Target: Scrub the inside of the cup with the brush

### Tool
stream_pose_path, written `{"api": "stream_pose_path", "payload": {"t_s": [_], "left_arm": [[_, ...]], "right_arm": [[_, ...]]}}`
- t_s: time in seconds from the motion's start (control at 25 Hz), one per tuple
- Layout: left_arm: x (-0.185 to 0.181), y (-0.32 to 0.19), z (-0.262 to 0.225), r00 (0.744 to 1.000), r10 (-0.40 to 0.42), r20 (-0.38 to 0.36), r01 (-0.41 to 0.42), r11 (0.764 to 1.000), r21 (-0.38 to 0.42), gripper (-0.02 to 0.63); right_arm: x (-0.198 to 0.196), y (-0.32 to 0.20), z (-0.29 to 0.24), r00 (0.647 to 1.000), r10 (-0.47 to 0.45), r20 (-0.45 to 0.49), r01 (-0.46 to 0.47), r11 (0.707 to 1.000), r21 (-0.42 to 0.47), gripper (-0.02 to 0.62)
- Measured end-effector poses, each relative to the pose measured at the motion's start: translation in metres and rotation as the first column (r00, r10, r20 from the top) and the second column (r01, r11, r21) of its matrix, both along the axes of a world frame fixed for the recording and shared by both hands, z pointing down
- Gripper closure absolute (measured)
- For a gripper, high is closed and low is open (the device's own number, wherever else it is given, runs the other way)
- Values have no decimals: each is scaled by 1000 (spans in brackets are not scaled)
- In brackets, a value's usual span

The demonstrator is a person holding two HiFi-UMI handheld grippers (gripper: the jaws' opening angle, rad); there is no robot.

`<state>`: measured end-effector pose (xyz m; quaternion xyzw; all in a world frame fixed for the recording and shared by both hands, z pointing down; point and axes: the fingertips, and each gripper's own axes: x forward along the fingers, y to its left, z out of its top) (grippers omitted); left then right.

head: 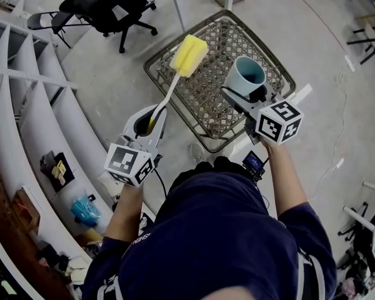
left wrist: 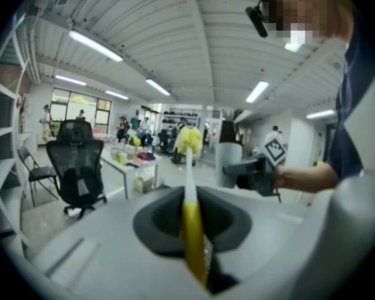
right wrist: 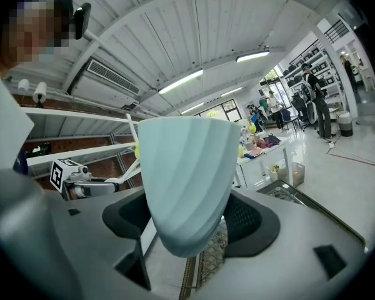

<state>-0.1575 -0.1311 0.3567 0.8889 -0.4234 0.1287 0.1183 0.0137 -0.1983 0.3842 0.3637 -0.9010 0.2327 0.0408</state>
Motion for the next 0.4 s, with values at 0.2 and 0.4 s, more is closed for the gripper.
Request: {"api": "stream_pose_path", "payload": {"t_s": [0.2,0.4], "left_arm": [[2,-1,1,1000,2,-5,-2,1000,-2,578],[-2,-4,1,1000,-3,0,3,1000,5,578]], "right_arm": [[1,-1,2,1000,-1,-4,1,1000,-8,245],[-1,0,5,1000,-5,-6,5,1000,-10,245]]}}
